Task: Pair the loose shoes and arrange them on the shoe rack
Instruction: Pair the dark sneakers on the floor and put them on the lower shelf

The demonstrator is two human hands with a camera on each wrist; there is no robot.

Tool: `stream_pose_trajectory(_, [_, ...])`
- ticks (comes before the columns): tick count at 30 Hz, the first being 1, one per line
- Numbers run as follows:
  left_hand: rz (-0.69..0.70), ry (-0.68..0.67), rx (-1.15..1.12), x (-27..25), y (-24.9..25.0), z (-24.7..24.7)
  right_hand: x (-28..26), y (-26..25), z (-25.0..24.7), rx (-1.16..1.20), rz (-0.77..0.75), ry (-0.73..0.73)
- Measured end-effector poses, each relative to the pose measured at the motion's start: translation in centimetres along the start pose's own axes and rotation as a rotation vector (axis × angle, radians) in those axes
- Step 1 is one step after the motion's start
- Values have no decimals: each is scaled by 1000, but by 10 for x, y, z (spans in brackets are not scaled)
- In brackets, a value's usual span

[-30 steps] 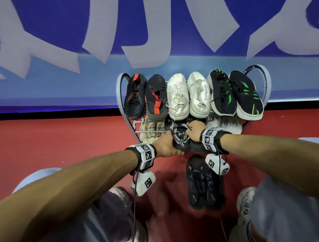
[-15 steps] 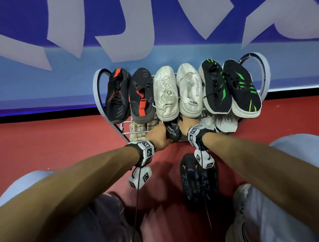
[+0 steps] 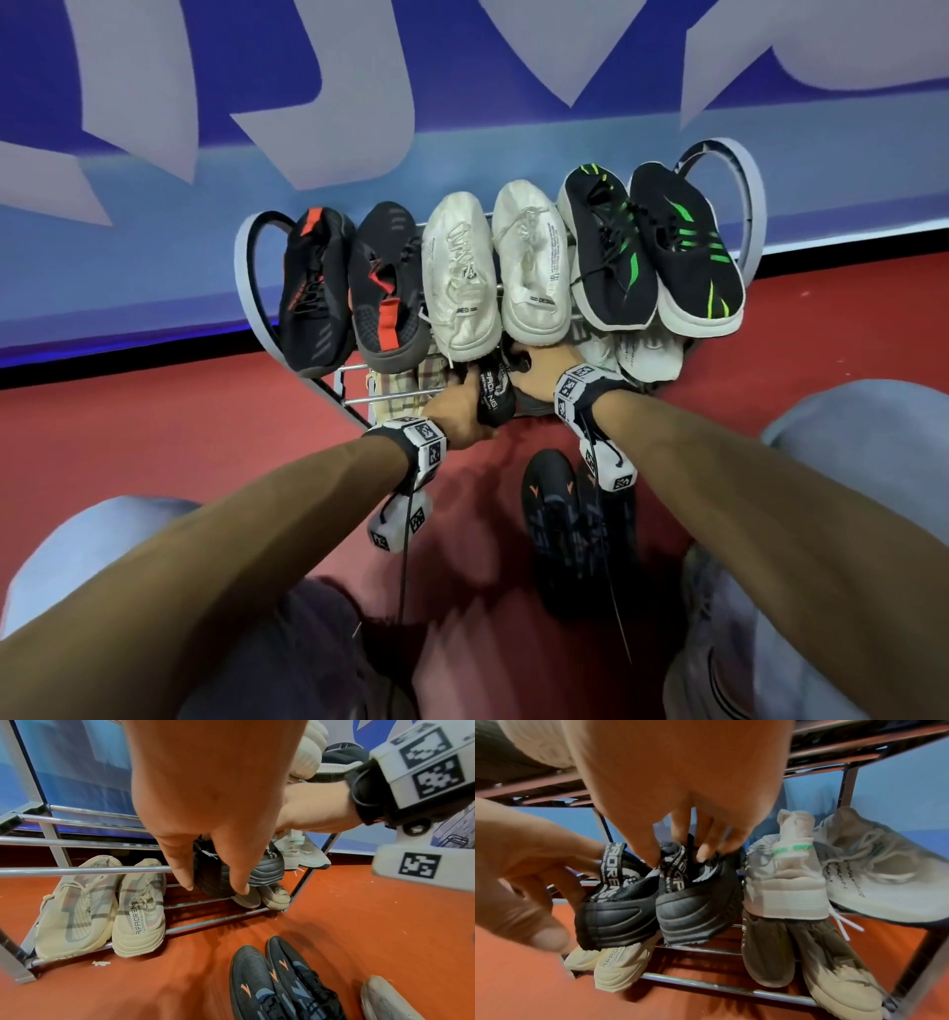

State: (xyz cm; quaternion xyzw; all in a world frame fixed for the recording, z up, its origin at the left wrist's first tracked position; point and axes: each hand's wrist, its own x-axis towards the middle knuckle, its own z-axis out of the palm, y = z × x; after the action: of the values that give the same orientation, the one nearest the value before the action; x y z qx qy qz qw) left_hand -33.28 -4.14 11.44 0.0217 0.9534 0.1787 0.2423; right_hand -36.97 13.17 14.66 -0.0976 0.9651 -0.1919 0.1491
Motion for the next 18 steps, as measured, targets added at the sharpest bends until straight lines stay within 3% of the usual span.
stream_pose_trajectory(3, [13,39,23,5,-2,-2,-7,10,2,-91,-26,106])
stream_pose_trajectory(8, [24,56,89,10,4,-3,-11,20,5,-320,-20,-176])
stream_pose_trajectory(18, [98,113,128,1,8,-1,-14,23,1,-98,-139,-46])
